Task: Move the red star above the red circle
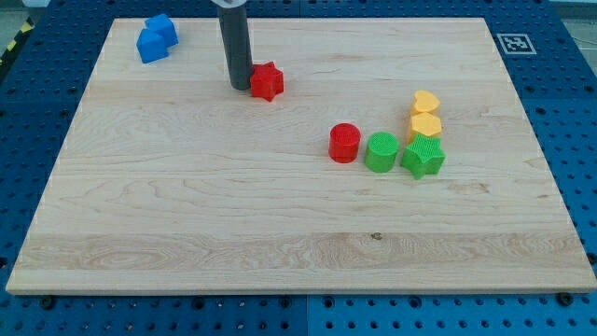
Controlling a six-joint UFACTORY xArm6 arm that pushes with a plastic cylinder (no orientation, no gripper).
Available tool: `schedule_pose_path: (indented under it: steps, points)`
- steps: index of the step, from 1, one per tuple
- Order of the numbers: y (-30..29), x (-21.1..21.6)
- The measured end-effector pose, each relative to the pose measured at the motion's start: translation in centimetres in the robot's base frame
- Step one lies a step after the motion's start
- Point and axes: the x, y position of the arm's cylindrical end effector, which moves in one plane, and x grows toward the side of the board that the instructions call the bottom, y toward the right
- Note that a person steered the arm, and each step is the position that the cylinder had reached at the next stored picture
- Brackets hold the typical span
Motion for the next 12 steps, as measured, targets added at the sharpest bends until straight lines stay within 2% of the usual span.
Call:
schedule_pose_path:
  steps: [3, 6, 9, 11, 12]
  points:
    - [3.3, 0.0]
    - [-0.7, -1.0]
    - [-2.0, -7.7]
    - [-1.5, -8.0]
    - [-0.3, -6.2]
